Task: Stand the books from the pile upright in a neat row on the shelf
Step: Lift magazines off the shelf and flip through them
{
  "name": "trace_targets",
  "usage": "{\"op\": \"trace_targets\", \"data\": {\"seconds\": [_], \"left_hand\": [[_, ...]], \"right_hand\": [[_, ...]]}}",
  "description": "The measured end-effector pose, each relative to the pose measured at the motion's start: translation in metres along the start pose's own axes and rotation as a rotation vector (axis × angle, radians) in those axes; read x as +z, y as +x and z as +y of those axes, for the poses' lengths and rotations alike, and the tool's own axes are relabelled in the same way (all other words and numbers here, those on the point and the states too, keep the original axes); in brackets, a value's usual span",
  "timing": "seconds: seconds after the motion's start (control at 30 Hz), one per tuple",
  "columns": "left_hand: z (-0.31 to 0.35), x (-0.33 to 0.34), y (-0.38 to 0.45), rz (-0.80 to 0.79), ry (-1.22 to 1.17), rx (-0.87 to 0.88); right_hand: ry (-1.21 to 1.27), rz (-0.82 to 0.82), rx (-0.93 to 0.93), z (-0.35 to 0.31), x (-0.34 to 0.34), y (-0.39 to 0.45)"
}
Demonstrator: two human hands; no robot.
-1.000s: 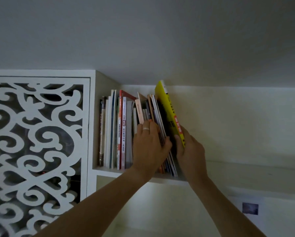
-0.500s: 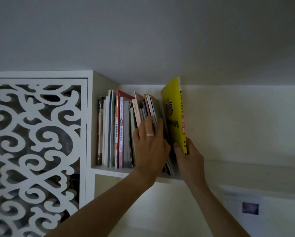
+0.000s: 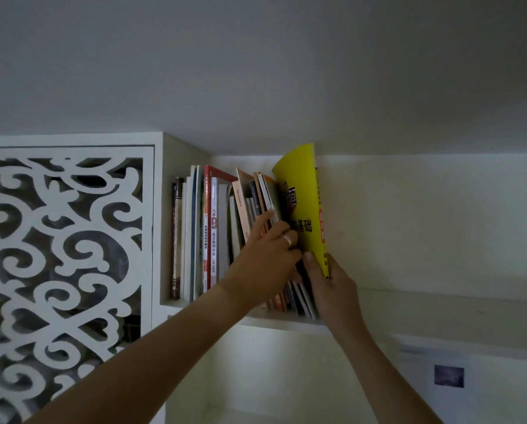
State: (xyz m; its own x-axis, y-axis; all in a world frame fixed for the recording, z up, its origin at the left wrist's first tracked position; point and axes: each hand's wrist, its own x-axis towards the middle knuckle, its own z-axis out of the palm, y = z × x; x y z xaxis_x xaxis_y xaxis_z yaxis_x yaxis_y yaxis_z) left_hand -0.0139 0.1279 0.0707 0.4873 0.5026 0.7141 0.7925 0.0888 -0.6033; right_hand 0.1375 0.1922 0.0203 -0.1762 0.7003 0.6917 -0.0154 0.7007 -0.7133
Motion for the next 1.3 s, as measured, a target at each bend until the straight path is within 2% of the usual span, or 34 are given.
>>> {"op": "trace_targets", "data": {"seconds": [0.07, 0.2, 0.27, 0.43, 0.53, 0.77, 0.87, 1.13, 1.3], "left_hand": [[0.006, 0.0, 0.002, 0.108, -0.065, -0.047], [0.031, -0.003, 0.003, 0.291, -0.233, -0.465], [0.042, -0.001, 0.005, 0.299, -0.339, -0.563], [0.061, 0.008, 0.001, 0.244, -0.427, -0.393], [0.057, 0.016, -0.002, 0.278, -0.478, -0.381], [0.054, 0.023, -0.019, 0.2, -0.251, -0.365], [0.055, 0.019, -0.019, 0.191, -0.157, -0.37], [0.051, 0.008, 0.002, 0.224, -0.105, -0.303], [0.025, -0.01, 0.029, 0.17, 0.05, 0.024]], "right_hand": [[0.015, -0.02, 0.011, -0.001, 0.0, -0.001], [0.084, -0.046, 0.049, -0.006, -0.002, -0.004], [0.121, -0.05, 0.07, -0.009, -0.002, -0.006], [0.195, -0.074, 0.078, -0.011, -0.004, -0.004], [0.128, -0.05, 0.06, -0.002, -0.004, -0.001], [0.06, 0.107, 0.041, 0.012, -0.004, 0.001], [0.051, 0.098, 0.049, 0.015, -0.005, 0.003], [0.071, 0.053, 0.051, 0.005, -0.006, 0.001], [0.193, -0.022, 0.079, -0.003, -0.008, -0.003]]}}
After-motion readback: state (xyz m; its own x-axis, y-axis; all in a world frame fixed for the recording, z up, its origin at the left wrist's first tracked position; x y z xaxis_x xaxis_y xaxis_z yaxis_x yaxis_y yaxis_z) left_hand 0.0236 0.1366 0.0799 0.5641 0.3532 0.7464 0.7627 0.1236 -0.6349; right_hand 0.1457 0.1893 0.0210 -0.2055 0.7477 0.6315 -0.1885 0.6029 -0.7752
